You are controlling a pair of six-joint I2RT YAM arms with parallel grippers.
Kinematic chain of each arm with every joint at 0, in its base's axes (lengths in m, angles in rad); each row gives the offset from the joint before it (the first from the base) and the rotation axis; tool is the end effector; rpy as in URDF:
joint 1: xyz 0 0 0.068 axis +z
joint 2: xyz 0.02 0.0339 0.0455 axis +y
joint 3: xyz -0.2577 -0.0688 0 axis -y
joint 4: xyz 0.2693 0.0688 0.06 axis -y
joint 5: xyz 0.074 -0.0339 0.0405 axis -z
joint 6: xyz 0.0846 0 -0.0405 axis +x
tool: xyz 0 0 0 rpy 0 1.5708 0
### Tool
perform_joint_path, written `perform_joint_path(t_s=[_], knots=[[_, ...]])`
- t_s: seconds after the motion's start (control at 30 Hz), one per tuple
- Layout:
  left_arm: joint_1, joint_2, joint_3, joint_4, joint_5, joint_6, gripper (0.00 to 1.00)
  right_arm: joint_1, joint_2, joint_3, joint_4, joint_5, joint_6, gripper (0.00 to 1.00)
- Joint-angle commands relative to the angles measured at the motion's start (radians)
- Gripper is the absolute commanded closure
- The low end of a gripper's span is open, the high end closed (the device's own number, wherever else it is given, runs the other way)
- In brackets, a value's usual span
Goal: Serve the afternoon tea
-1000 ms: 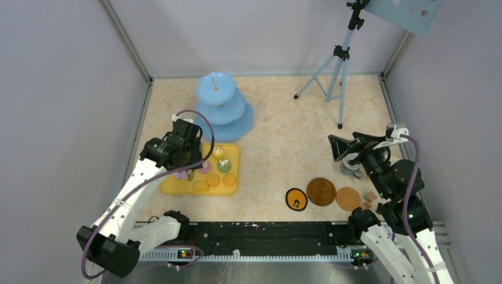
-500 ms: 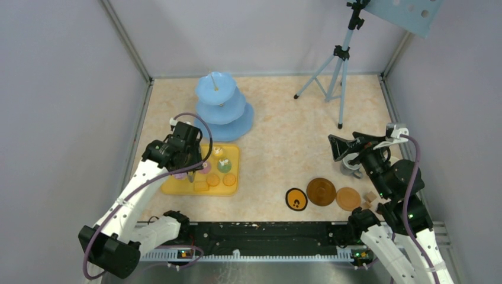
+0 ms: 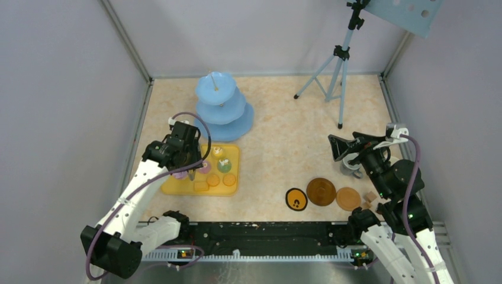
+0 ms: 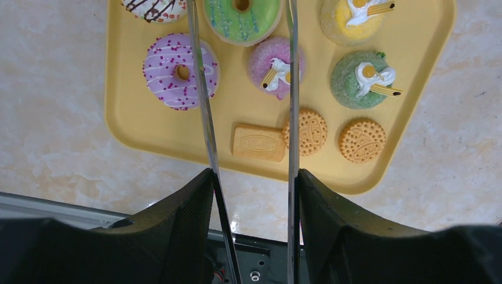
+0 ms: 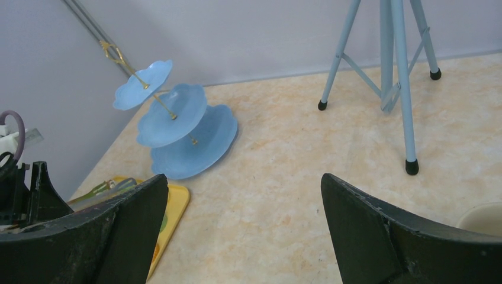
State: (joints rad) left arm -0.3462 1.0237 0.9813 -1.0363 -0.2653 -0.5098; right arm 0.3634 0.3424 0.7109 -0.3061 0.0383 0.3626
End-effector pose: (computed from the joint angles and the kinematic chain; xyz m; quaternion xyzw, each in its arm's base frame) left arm 0.2249 -0.0575 0.2449 -0.1107 0.9555 0.0165 0.2729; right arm 0.1555 0.0557 0.3629 0.0137 0.6846 0.2465 0.6859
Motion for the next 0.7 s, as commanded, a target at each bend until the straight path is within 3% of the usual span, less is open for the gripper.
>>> perform_joint_path(t_s=[0.0,0.67], knots=[[0.017,0.002,-0.014,0.062,0.022,0.018,0.42,-0.004,0.0,-0.005,0.032,-0.004,-0.002,0.01],[0.027,0.022,-0.021,0.061,0.043,0.024,0.42,-0.004,-0.001,-0.008,0.038,-0.006,0.005,0.01]])
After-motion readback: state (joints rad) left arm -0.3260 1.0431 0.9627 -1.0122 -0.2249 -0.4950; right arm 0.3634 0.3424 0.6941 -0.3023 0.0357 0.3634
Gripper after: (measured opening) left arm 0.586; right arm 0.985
